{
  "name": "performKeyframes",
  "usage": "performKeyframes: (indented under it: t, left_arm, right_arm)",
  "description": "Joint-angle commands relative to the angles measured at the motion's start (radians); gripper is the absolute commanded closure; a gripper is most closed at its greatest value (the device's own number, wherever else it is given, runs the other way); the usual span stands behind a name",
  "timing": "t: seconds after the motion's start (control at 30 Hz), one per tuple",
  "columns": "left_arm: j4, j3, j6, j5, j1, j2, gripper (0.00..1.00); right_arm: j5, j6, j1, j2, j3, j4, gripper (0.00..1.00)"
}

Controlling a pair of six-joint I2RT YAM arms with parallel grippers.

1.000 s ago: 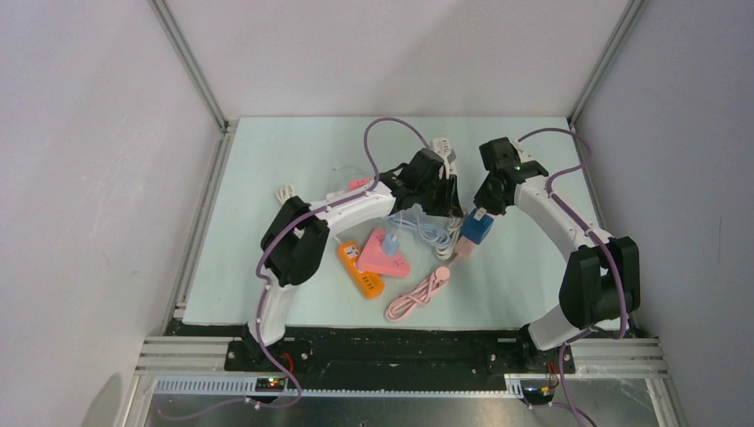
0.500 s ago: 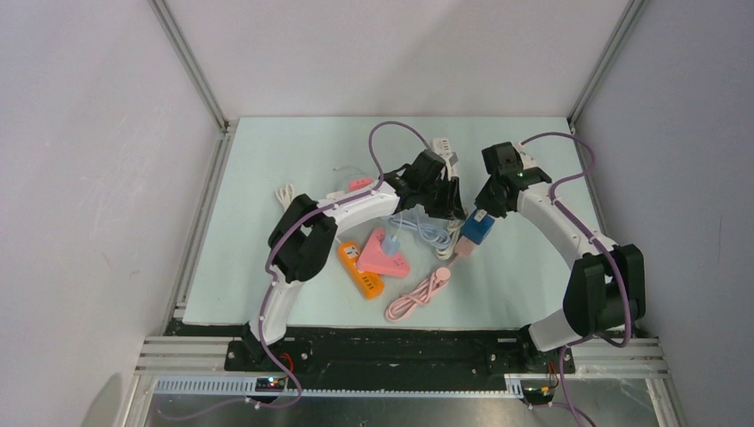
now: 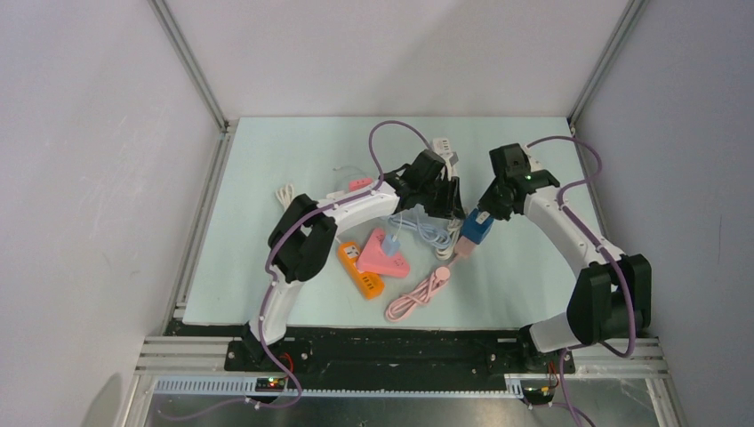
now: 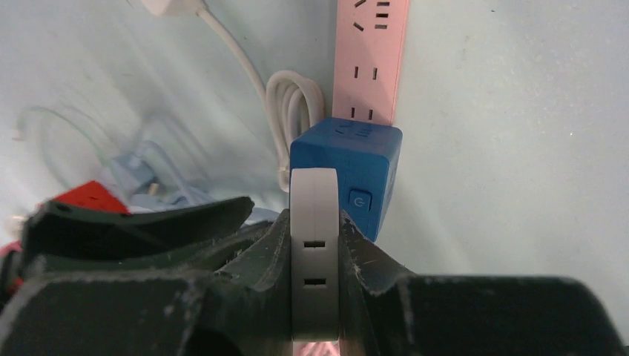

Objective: Insert the plug
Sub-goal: Adjust the plug.

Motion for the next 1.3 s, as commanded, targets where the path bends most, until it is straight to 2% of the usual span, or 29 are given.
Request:
performKeyframes:
  t: [0.0,0.13,0.23,0.4,0.7,0.93,1.07,1.1,1.17,1.27]
  left_arm:
    - [0.033,-0.056,0.214,-0.041,-0.011,-0.179,0.51]
    - [0.160,-0.206,0.391,-0.031,-0.049,-0.314,0.47]
    - [0.313,-0.328,0.438,0.029,-0.076,-0.403,0.43]
    - [0.337,-0.330,0.551,-0.016,-0.152,-0.421,0.39]
    - [0.337,-0.326,0.624,-0.146,-0.205,-0.414,0.41]
    - [0.337,-0.338,0.732,-0.278,-0.230,-0.406,0.60]
    - [0.332,-0.349,0.789,-0.295,-0.231,-0.414,0.85]
    - [0.323,-0.348,0.797,-0.295,-0.232,-0.418,0.94]
    - [0.311,-0.350,0.817,-0.301,-0.233,-0.424,0.99]
    - [0.303,-0.356,0.841,-0.310,-0.234,-0.430,1.00]
  right_arm:
    - [-0.198,0.100,-0.094,-0.077,0.018,-0.046,1.00]
    - [-0.322,0.171,-0.132,-0.115,0.019,-0.089,1.00]
    - [-0.369,0.208,-0.134,-0.147,0.020,-0.124,1.00]
    - [-0.406,0.290,-0.123,-0.196,0.020,-0.165,1.00]
    - [-0.477,0.397,-0.096,-0.250,0.019,-0.193,1.00]
    - [-0.531,0.432,-0.093,-0.260,0.020,-0.202,1.00]
    - [-0.537,0.424,-0.096,-0.266,0.020,-0.208,1.00]
    - [-0.539,0.422,-0.097,-0.264,0.020,-0.210,1.00]
    - [-0.542,0.417,-0.104,-0.265,0.020,-0.215,1.00]
    - [-0.545,0.413,-0.109,-0.268,0.020,-0.212,1.00]
